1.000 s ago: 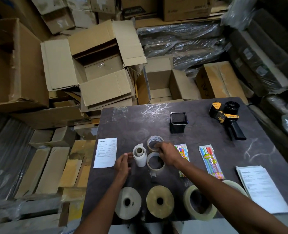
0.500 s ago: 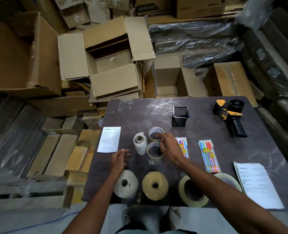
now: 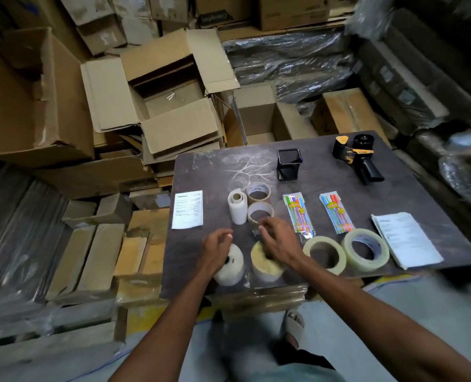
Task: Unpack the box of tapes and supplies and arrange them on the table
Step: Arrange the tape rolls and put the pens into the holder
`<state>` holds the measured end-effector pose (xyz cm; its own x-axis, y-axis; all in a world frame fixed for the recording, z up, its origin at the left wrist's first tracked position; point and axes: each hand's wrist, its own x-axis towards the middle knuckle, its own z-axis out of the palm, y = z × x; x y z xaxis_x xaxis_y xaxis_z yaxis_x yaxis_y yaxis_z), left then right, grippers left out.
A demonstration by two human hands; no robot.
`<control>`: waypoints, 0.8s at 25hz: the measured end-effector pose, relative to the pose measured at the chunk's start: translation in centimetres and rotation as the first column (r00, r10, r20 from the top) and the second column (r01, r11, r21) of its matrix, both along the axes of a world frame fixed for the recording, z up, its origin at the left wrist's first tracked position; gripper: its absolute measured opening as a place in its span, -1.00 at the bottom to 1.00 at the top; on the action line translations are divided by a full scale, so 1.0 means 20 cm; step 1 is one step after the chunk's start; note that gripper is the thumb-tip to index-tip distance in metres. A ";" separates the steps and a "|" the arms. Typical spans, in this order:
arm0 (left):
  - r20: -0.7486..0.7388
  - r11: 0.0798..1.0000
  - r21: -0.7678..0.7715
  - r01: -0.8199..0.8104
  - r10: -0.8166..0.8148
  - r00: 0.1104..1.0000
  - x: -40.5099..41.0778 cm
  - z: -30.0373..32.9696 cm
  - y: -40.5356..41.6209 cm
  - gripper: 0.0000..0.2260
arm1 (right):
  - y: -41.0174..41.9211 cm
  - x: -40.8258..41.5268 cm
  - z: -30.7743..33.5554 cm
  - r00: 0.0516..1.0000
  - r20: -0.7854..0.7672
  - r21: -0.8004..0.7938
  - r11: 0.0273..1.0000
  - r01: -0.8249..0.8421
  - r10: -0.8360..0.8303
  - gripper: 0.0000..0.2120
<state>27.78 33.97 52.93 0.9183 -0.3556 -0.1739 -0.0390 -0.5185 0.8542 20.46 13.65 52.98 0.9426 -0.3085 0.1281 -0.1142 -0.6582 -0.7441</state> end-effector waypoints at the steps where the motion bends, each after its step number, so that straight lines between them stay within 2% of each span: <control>1: 0.041 1.000 0.012 0.007 -0.008 0.999 -0.04 0.00 0.03 -0.80 | 0.03 -0.05 -0.01 0.999 0.003 -0.020 0.999 0.035 -0.035 -0.81; 3: 0.072 1.000 0.008 -0.002 0.002 0.997 -0.12 0.01 0.09 -0.72 | 0.08 -0.15 -0.02 0.995 0.016 -0.040 0.995 0.094 -0.094 -0.75; 5: 0.032 1.000 0.003 -0.021 0.021 0.999 -0.20 -0.01 0.16 -0.55 | 0.13 -0.25 -0.04 0.992 0.005 -0.041 0.991 0.126 -0.126 -0.63; 8: -0.046 1.000 0.005 -0.021 0.022 0.999 -0.29 -0.04 0.23 -0.18 | 0.19 -0.36 -0.06 0.983 -0.059 -0.011 0.984 0.176 -0.176 -0.29; 10: -0.073 1.000 -0.014 -0.003 0.002 0.997 -0.34 -0.02 0.26 -0.01 | 0.22 -0.41 -0.07 0.971 -0.135 0.022 0.980 0.200 -0.195 -0.07; 13: -0.096 1.000 0.015 -0.007 0.008 0.995 -0.36 -0.01 0.27 0.10 | 0.26 -0.42 -0.07 0.958 -0.187 0.042 0.973 0.227 -0.216 0.13; 17: -0.147 0.998 0.063 -0.023 0.032 0.989 -0.32 -0.05 0.26 0.20 | 0.28 -0.41 -0.08 0.939 -0.230 0.066 0.959 0.277 -0.255 0.19; 20: -0.141 0.997 0.060 -0.050 0.058 0.988 -0.32 -0.08 0.26 0.14 | 0.26 -0.39 -0.11 0.916 -0.278 0.109 0.938 0.330 -0.290 0.20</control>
